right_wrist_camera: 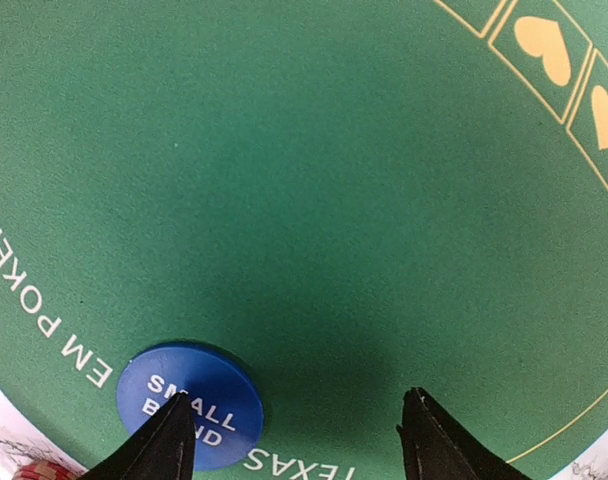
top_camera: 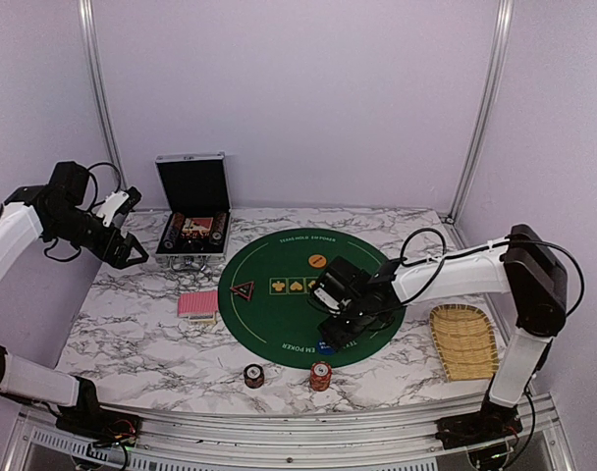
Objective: Distribute texas hold em gaming equipment
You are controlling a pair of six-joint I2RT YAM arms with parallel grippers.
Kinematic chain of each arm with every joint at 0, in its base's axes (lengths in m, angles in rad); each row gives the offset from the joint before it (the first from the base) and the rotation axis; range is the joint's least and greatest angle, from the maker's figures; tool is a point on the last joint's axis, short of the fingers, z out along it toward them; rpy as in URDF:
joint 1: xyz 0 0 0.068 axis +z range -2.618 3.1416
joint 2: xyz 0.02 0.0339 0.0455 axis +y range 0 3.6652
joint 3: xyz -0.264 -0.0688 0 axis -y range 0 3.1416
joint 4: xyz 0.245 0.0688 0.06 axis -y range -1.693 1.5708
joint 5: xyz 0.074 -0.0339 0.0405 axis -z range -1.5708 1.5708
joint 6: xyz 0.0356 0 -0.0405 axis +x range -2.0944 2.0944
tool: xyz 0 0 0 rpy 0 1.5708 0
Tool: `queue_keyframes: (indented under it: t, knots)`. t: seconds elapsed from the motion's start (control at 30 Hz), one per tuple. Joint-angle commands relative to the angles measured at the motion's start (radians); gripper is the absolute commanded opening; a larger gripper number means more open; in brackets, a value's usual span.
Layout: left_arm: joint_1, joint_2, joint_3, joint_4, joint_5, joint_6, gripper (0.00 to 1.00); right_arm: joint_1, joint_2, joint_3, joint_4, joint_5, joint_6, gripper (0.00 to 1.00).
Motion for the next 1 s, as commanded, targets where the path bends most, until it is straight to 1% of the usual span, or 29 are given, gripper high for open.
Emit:
queue_keyframes:
  t: [0.0,0.3,0.63,0.87,0.97]
  knots:
    - [-0.001,0.028,-0.001,-0.027,0.023,0.015,0.99,-0.005,-0.025,-0.025,-0.050,0.053,0.027,0.68]
    - [-0.001,0.022,0.008,-0.033,0.013,0.019,0.99,-0.053,-0.075,-0.063,-0.052,0.061,0.048,0.66]
    - [0.000,0.020,0.010,-0.045,0.017,0.027,0.99,-0.088,-0.128,-0.101,-0.074,0.084,0.060,0.66]
    - [-0.001,0.018,0.020,-0.055,0.021,0.030,0.99,-0.087,-0.160,-0.076,-0.097,0.100,0.063,0.66]
    - [0.000,0.019,0.027,-0.065,0.020,0.033,0.99,-0.079,-0.167,-0.040,-0.113,0.099,0.063,0.66]
